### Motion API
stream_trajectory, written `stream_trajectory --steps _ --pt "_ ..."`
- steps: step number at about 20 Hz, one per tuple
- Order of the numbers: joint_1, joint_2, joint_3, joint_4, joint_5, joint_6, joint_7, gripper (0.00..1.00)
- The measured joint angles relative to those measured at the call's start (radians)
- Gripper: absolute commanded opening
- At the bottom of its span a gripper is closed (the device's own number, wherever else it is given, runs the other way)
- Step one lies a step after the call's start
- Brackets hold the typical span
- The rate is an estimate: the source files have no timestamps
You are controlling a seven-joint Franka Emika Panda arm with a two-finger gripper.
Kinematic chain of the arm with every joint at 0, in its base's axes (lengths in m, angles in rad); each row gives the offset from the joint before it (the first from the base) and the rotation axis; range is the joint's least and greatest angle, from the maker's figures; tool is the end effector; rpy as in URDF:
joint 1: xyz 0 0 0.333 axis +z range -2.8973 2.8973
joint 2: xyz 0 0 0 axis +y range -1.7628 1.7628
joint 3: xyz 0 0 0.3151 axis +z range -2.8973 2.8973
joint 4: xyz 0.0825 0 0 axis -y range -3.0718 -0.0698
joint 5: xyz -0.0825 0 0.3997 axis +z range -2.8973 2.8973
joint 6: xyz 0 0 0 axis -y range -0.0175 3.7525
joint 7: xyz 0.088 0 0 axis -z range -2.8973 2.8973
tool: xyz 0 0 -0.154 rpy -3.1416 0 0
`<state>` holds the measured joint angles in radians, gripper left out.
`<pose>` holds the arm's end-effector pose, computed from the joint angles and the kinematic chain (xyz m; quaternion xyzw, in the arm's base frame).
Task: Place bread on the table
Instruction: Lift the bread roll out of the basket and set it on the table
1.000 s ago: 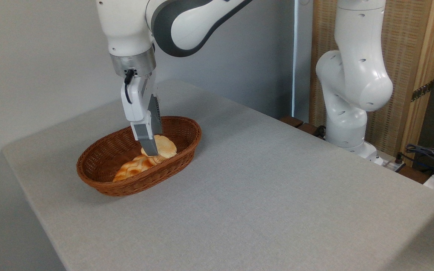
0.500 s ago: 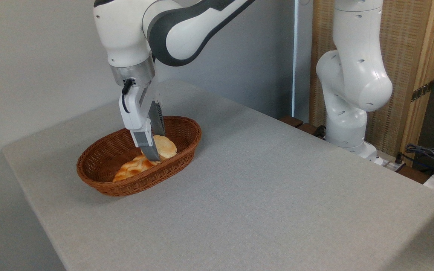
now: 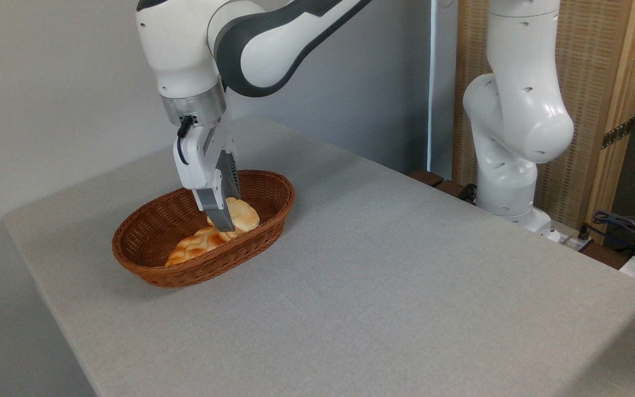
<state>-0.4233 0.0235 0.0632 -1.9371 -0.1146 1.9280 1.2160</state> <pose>0.5327 -0.2146 0.4144 0.7188 -0.6930 0.0070 0.0546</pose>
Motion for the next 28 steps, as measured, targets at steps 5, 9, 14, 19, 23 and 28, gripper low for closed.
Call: stream_trajectory --steps 5,9,14,19,23,28 --pt "0.000 -0.002 0.000 0.002 -0.001 0.000 -0.002 0.47" --pt "0.002 -0.021 0.011 0.012 -0.030 0.000 -0.061 0.48" --pt "0.009 -0.057 0.063 0.013 -0.039 -0.010 -0.163 0.52" --pt "0.014 -0.083 0.181 0.013 -0.042 -0.056 -0.174 0.63" --pt "0.017 -0.085 0.240 0.011 -0.042 -0.081 -0.173 0.80" --pt "0.017 -0.075 0.263 0.009 -0.041 -0.083 -0.173 0.87"
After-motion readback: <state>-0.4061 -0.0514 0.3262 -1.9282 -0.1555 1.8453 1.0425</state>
